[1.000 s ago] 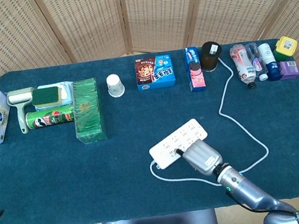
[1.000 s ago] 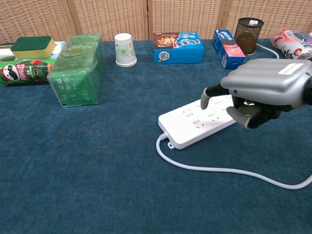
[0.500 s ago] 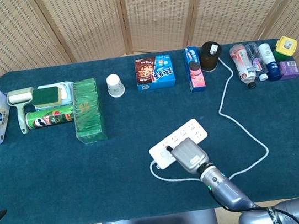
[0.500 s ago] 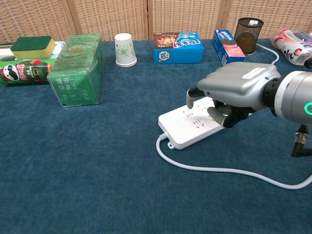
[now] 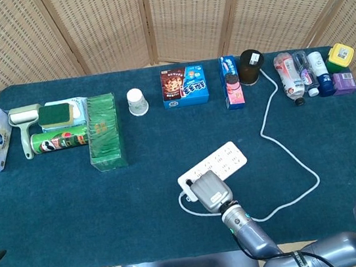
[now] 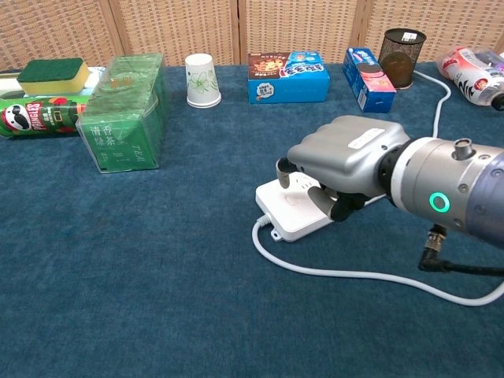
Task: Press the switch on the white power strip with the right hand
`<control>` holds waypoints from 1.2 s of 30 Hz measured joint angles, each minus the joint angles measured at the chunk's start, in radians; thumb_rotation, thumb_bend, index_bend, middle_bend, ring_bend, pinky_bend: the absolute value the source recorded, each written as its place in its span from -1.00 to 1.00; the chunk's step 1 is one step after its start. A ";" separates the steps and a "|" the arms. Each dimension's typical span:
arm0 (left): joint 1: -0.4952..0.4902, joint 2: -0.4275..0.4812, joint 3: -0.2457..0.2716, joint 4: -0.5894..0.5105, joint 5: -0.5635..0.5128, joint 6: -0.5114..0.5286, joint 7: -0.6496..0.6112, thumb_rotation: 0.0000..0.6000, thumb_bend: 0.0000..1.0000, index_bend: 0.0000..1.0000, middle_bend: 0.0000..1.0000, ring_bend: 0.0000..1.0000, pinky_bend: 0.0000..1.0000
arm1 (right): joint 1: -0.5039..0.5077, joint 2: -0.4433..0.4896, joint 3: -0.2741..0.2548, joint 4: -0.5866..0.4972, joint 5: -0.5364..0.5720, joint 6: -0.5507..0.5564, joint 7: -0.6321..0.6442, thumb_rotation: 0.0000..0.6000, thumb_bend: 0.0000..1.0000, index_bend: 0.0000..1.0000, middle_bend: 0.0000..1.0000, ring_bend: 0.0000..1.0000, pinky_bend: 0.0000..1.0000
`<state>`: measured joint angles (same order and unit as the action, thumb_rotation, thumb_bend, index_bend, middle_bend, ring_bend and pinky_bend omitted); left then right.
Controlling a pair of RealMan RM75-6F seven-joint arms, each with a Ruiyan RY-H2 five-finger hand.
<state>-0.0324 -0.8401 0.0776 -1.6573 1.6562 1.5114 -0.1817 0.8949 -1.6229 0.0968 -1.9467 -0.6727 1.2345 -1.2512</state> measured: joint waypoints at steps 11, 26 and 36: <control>0.003 0.002 -0.002 0.014 -0.007 0.005 -0.022 1.00 -0.91 -1.00 -1.00 -1.00 -1.00 | 0.019 -0.005 -0.031 -0.014 -0.001 0.042 0.004 1.00 0.57 -0.51 0.92 1.00 1.00; 0.005 0.002 -0.003 0.022 -0.010 0.009 -0.032 1.00 -0.90 -1.00 -1.00 -1.00 -1.00 | 0.040 -0.027 -0.052 0.004 0.014 0.058 0.007 1.00 0.57 -0.50 0.92 1.00 1.00; 0.002 0.000 -0.003 0.023 -0.010 0.003 -0.032 1.00 -0.91 -1.00 -1.00 -1.00 -1.00 | 0.051 -0.039 -0.057 0.021 0.030 0.062 0.005 1.00 0.56 -0.49 0.92 1.00 1.00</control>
<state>-0.0301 -0.8402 0.0747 -1.6339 1.6459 1.5144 -0.2137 0.9458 -1.6616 0.0396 -1.9261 -0.6428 1.2967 -1.2465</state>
